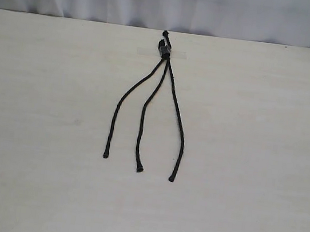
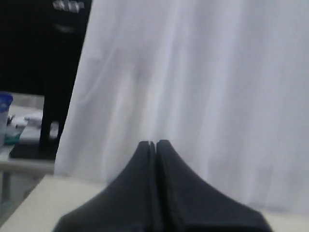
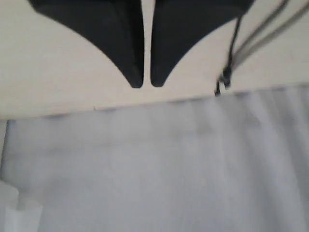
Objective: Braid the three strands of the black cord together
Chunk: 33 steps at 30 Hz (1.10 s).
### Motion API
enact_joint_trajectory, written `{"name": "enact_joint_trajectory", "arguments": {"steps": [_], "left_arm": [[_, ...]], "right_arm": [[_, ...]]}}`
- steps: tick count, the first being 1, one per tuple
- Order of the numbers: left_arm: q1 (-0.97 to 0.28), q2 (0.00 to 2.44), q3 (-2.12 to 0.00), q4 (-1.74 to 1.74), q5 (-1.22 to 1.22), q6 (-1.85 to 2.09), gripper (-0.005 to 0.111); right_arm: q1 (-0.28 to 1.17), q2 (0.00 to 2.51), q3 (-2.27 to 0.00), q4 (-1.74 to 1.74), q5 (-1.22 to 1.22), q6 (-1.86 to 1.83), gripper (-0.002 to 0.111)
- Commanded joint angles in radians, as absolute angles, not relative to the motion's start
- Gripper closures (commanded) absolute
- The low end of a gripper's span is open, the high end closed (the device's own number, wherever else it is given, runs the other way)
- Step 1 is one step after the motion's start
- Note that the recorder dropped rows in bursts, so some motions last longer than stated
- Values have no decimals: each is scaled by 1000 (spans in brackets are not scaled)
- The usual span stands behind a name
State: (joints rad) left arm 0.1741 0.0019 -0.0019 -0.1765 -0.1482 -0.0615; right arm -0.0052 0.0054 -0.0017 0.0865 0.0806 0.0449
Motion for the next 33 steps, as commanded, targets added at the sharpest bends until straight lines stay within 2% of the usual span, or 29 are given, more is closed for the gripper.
{"name": "enact_joint_trajectory", "arguments": {"steps": [1, 4, 7, 8, 10, 12, 14, 18, 21, 24, 29, 30, 33], "left_arm": [[174, 0, 0, -241, -533, -257, 107], [174, 0, 0, -169, -683, -435, 107], [174, 0, -40, -14, -804, -458, 107], [174, 0, -79, 76, -785, -443, 107], [174, 20, -184, 258, -577, -431, 107], [174, 121, -293, 386, -375, -575, 107], [174, 240, -360, 536, -312, -668, 107], [174, 501, -452, 981, -433, -944, 107], [174, 642, -533, 1134, -554, -960, 107], [174, 738, -591, 1028, -471, -784, 107], [174, 866, -655, 736, -280, -536, 107], [174, 889, -678, 745, -194, -559, 107], [145, 998, -751, 745, 64, -601, 107]], "right_arm": [[-9, 0, 0, 318, -290, 62, 104], [-9, 0, 0, 396, -479, 205, 104], [-9, 0, -38, 193, -540, 251, 104], [-9, 0, -68, 96, -510, 268, 104], [-9, 53, -172, -124, -371, 392, 104], [-9, 155, -266, -292, -230, 543, 104], [-9, 285, -343, -434, -170, 689, 104], [24, 591, -437, -836, -190, 1012, 104], [70, 792, -522, -1019, -226, 1097, 104], [85, 964, -653, -1030, -123, 1050, 104], [85, 1206, -886, -1010, 278, 1036, 104], [85, 1254, -911, -964, 312, 1001, 104], [85, 1384, -979, -543, 345, 576, 104]]}}
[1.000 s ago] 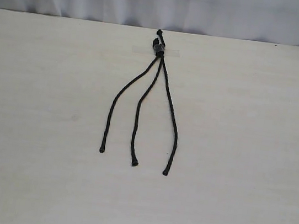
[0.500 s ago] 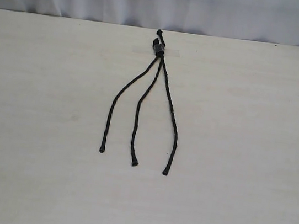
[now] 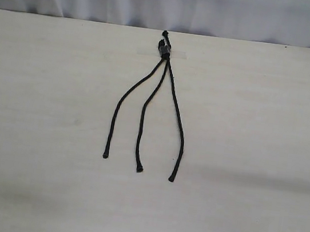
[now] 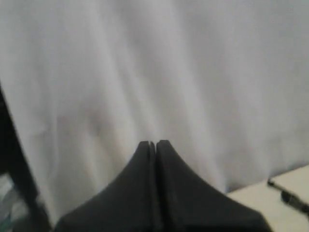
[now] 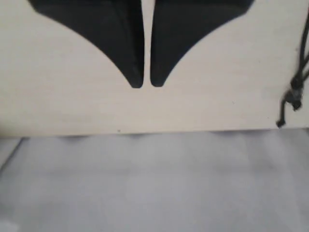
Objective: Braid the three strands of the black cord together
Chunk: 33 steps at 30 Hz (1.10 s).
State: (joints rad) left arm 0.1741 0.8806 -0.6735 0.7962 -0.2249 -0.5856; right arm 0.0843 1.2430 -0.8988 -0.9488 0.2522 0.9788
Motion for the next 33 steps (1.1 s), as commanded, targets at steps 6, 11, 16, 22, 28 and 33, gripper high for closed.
{"name": "enact_joint_trajectory", "arguments": {"steps": [6, 11, 16, 22, 28, 33], "left_arm": [[-103, 1238, -979, 457, 591, -339, 107], [-217, 1425, -1051, 140, 549, -35, 107], [-304, 1580, -1065, 30, 433, -12, 107], [-431, 1757, -1132, 14, 442, 0, 77], [-534, 1937, -1203, 14, 423, 0, 56], [-536, 2076, -1272, -14, 431, -19, 46]], "right_arm": [[85, 1641, -1156, 395, 656, -443, 104], [139, 1767, -1225, 508, 735, -524, 104], [242, 1810, -1253, 468, 675, -520, 101], [268, 1828, -1268, 297, 583, -365, 60], [227, 1828, -1268, 222, 552, -353, 56], [197, 1830, -1262, 222, 561, -313, 56]]}}
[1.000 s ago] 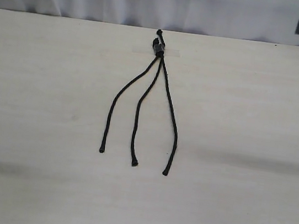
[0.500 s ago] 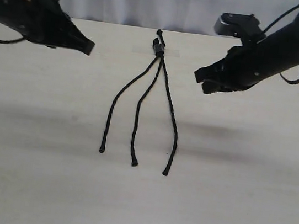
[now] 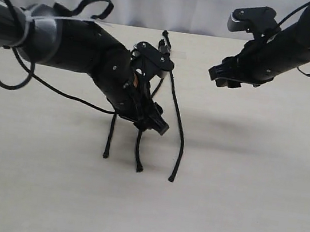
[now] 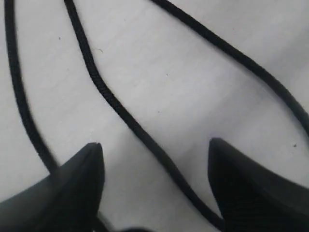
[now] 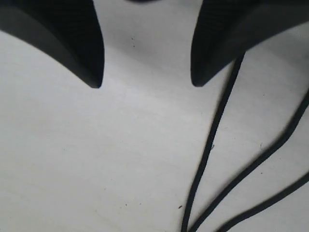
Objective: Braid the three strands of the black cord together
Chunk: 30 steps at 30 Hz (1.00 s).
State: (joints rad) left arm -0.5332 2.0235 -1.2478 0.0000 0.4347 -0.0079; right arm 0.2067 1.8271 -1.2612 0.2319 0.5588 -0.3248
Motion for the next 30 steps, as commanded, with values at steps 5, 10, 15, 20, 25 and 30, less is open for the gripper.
{"name": "enact_joint_trajectory", "arguments": {"steps": [5, 10, 15, 20, 25, 30], "left_arm": [[-536, 2085, -1272, -12, 415, 32, 46], [-536, 2106, -1272, -12, 406, 75, 46], [-536, 2147, -1272, -12, 403, 111, 47], [-536, 2147, -1281, -18, 426, 111, 81], [-536, 2136, -1293, -21, 446, 111, 107], [-519, 2046, -1350, 27, 532, 106, 107]], "right_arm": [[197, 1832, -1262, 222, 553, -317, 56], [197, 1832, -1262, 222, 553, -317, 56], [197, 1836, -1262, 230, 551, -317, 56], [197, 1836, -1262, 231, 547, -317, 56], [197, 1836, -1262, 231, 547, -317, 56], [197, 1836, -1262, 231, 547, -317, 56]]}}
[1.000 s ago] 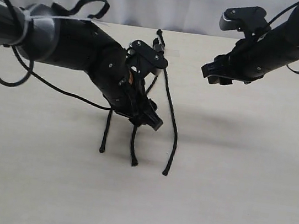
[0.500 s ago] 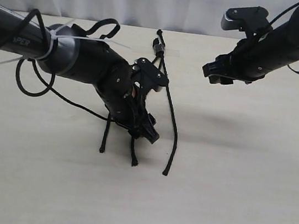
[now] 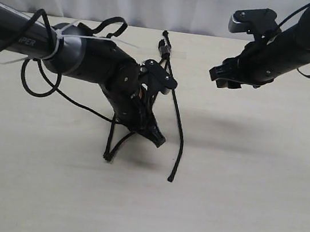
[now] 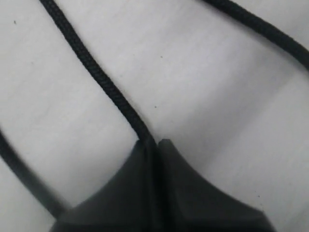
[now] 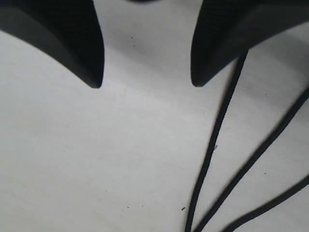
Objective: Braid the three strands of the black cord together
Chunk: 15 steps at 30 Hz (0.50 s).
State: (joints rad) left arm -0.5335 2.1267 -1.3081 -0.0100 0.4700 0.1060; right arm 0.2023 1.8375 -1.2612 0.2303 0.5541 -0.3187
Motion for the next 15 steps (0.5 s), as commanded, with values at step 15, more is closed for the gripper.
{"name": "enact_joint_trajectory", "arguments": {"steps": [15], "left_arm": [[-214, 1928, -1315, 28, 592, 101, 107]], "right_arm": [[197, 1836, -1262, 249, 547, -317, 56]]}}
